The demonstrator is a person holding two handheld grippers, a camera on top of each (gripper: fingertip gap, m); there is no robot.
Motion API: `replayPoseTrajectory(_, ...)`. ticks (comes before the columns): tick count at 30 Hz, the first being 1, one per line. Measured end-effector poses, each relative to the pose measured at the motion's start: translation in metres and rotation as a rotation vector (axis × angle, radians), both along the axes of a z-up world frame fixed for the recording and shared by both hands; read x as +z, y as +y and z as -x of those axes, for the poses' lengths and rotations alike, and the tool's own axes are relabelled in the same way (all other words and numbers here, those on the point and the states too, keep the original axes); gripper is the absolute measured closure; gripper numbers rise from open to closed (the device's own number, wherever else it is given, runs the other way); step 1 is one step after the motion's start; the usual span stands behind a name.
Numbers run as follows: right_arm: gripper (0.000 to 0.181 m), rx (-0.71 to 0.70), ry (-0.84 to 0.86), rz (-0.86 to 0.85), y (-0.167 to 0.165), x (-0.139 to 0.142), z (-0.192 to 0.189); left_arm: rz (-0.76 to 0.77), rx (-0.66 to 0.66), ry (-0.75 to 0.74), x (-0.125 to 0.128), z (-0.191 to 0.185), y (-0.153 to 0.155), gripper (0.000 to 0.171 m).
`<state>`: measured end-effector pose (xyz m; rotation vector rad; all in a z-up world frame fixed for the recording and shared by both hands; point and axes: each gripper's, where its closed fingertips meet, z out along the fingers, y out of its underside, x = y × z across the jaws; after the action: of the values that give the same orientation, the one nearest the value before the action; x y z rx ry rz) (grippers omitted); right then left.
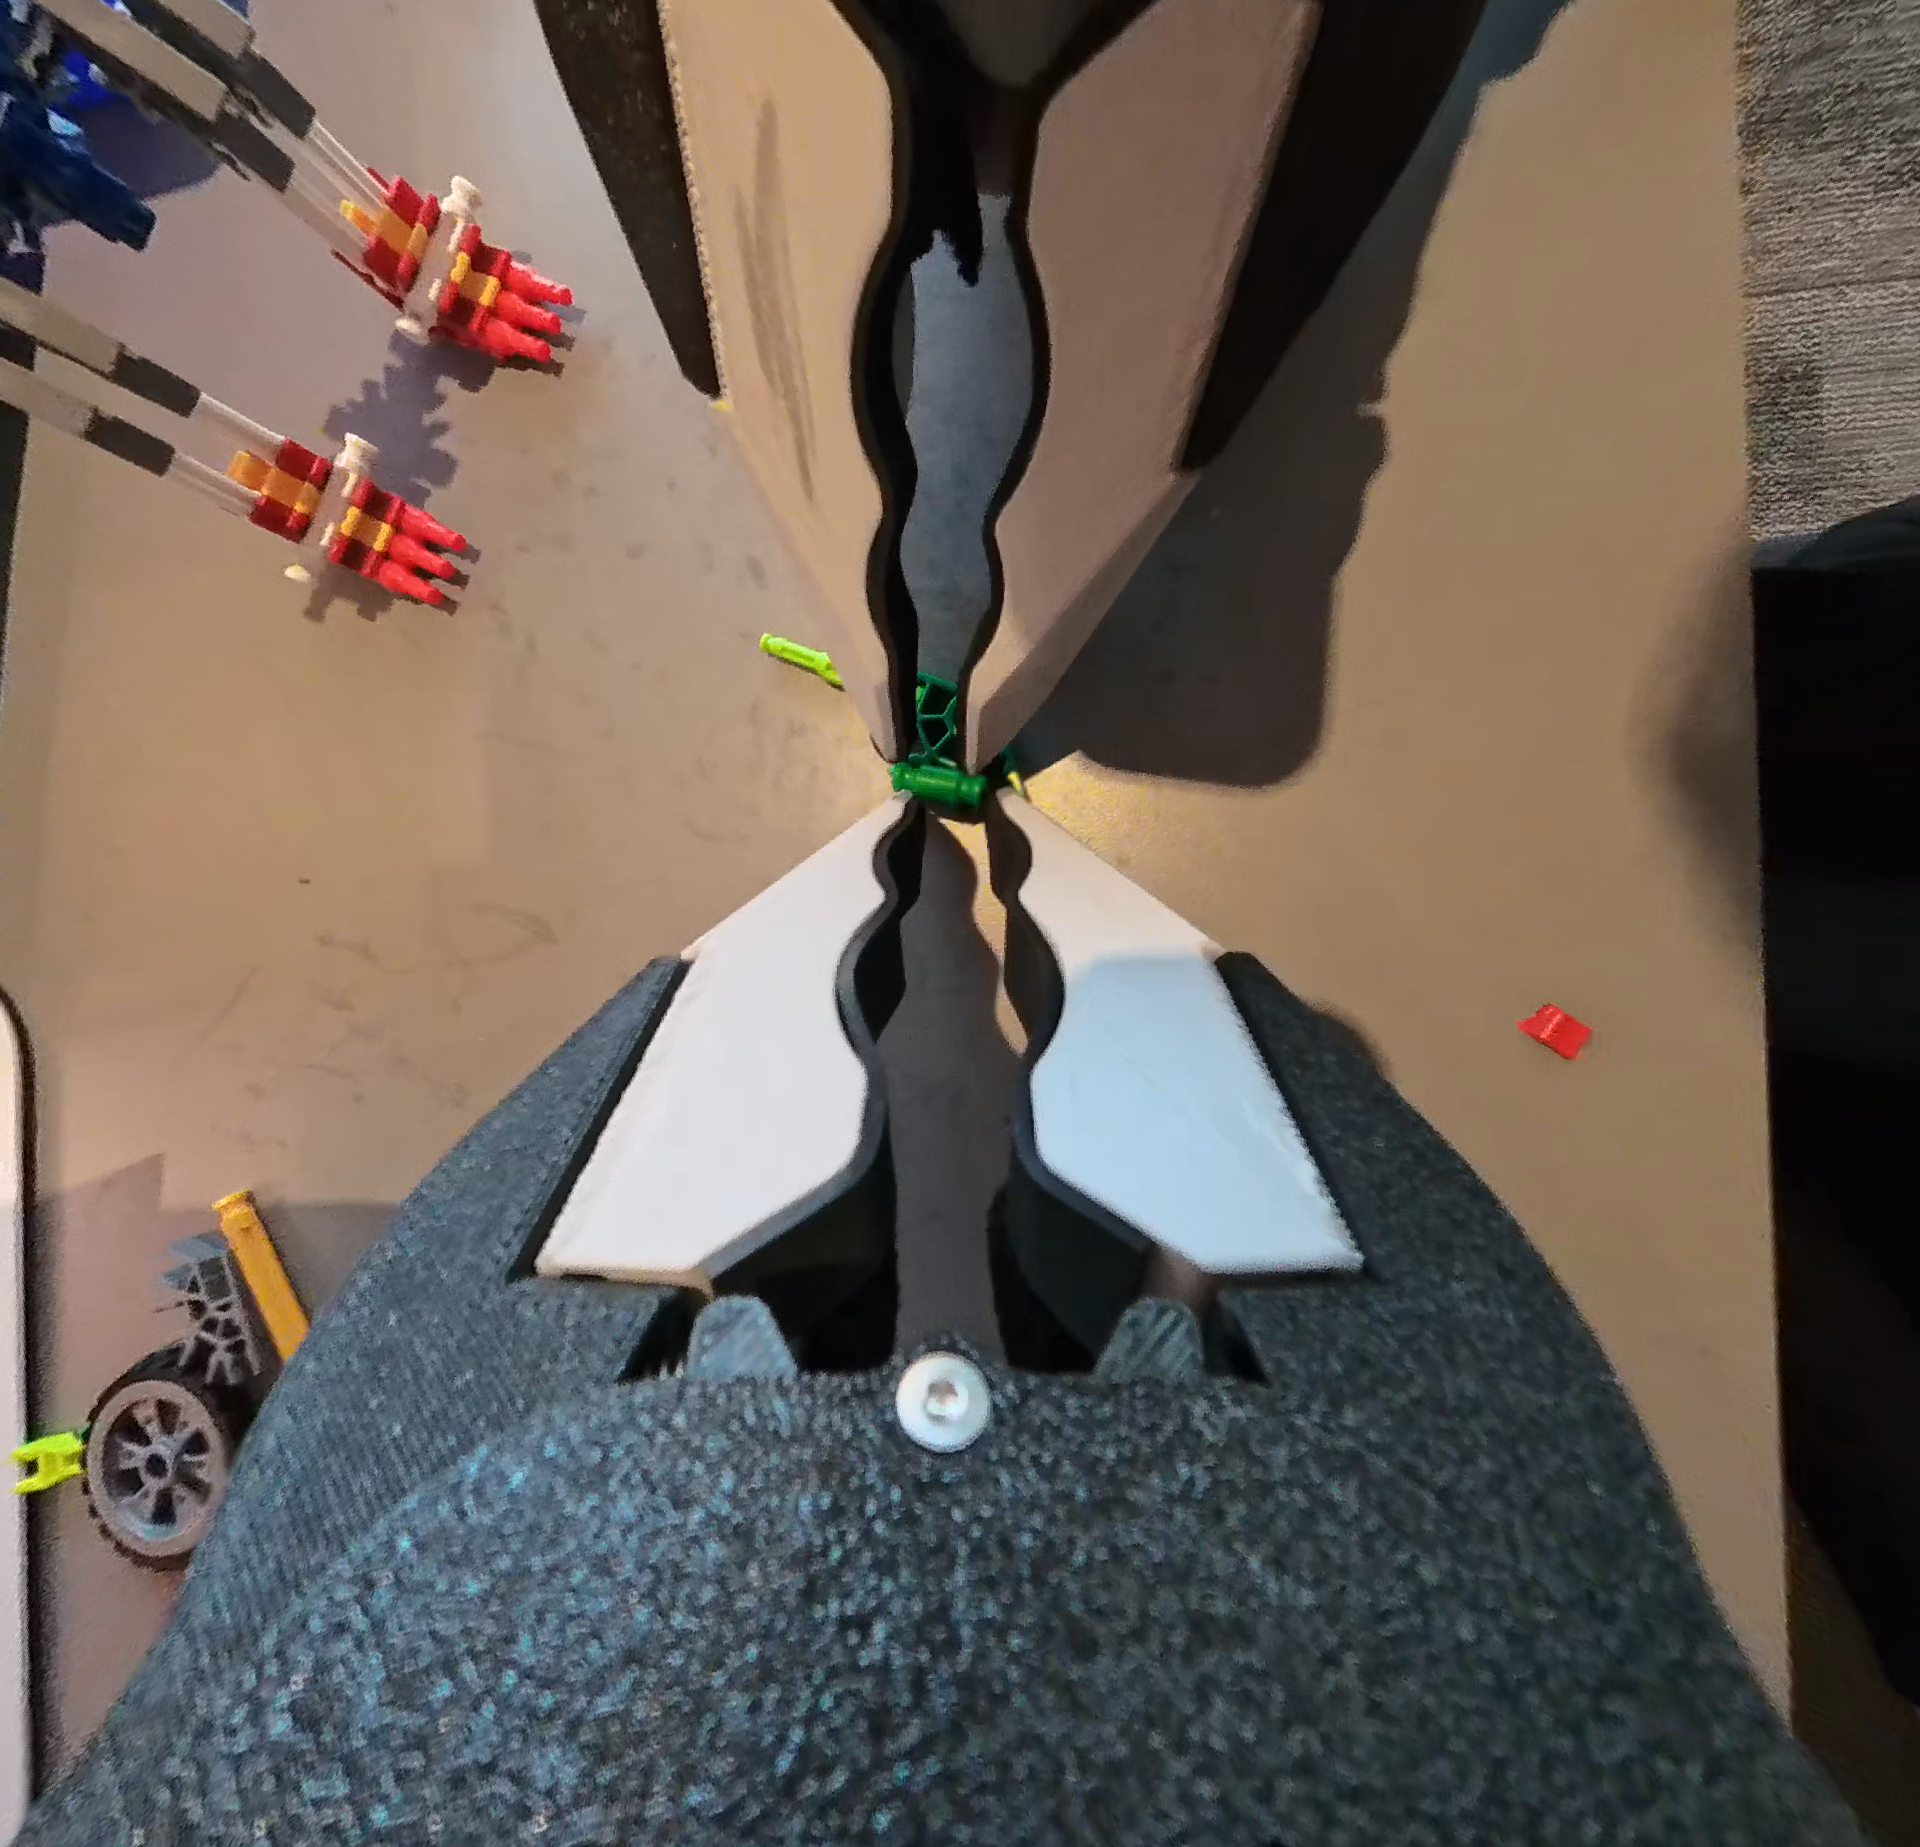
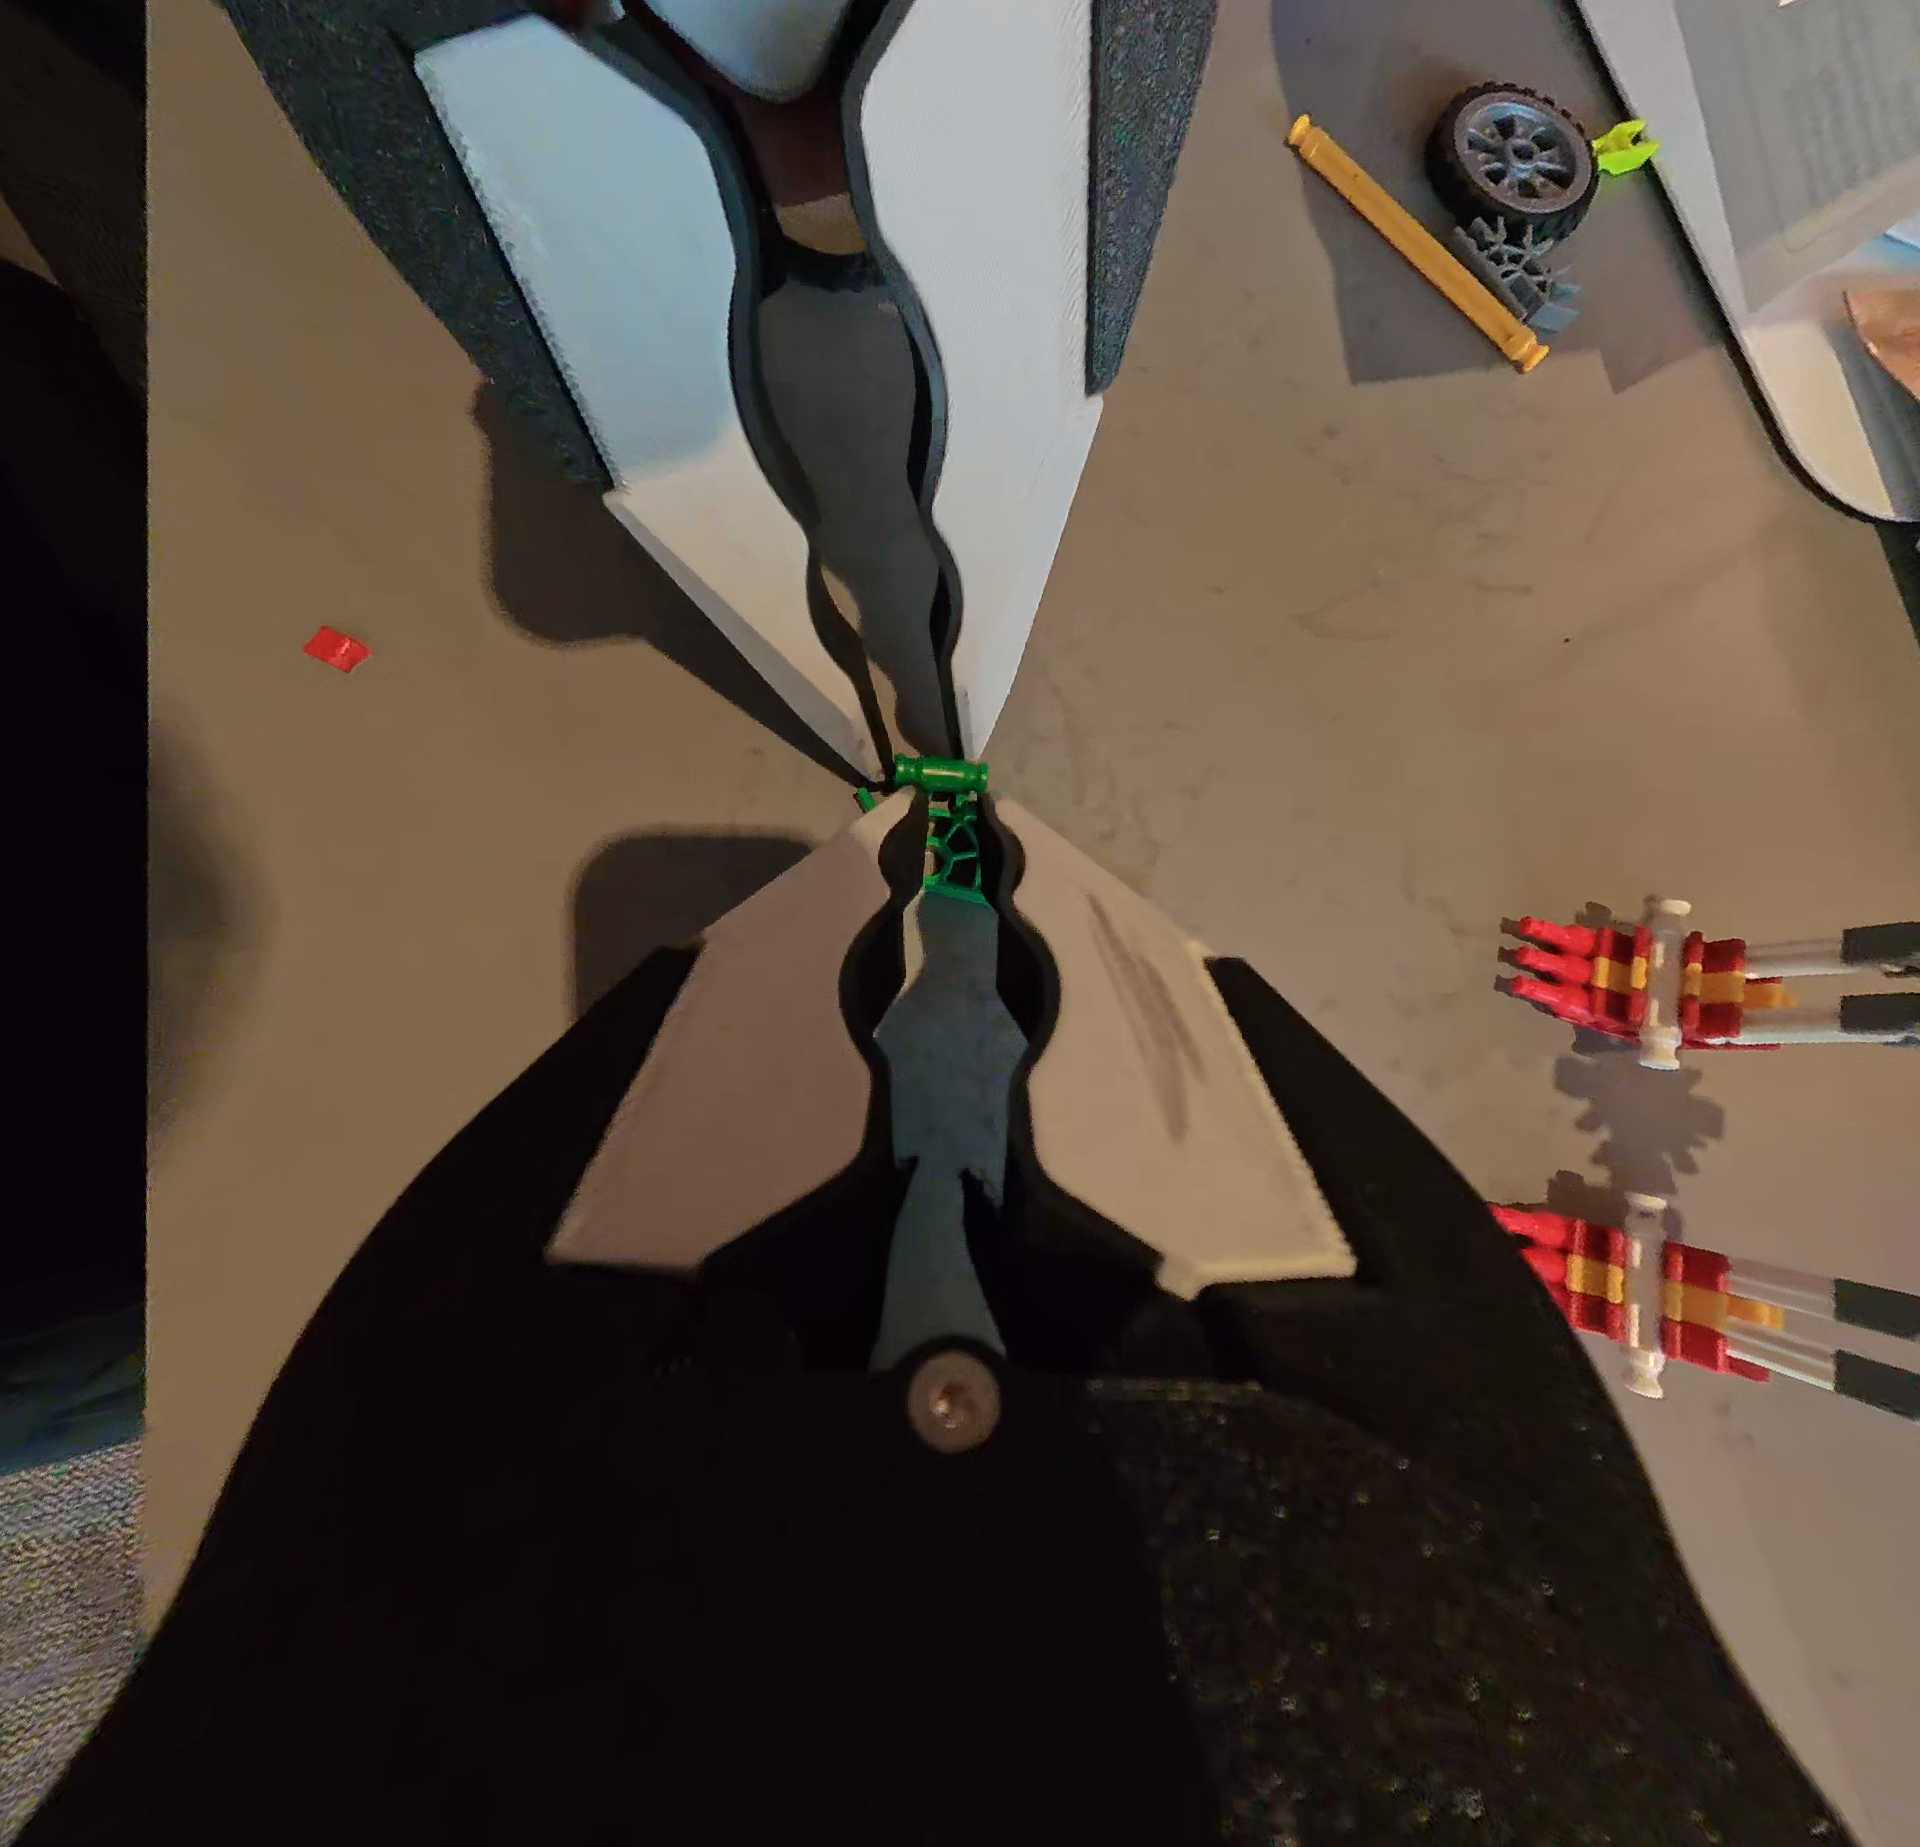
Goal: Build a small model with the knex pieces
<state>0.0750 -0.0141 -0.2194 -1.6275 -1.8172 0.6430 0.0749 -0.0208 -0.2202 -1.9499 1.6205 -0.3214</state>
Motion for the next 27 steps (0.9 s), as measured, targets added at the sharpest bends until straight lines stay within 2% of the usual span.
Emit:
replayPoseTrajectory(9, 0.173, 0.011, 0.014, -0.07, -0.004, 0.008, -0.001, -0.081, -0.076, 0.042, 0.007, 0.0, -0.004, 0.161)
replayPoseTrajectory(16, 0.173, -0.008, 0.001, -0.102, -0.005, 0.009, -0.002, -0.084, -0.079, 0.018, 0.003, -0.002, -0.008, 0.158)
replayPoseTrajectory(27, 0.175, -0.041, -0.016, -0.138, -0.01, 0.004, -0.002, -0.086, -0.065, -0.004, 0.004, -0.005, -0.011, 0.164)
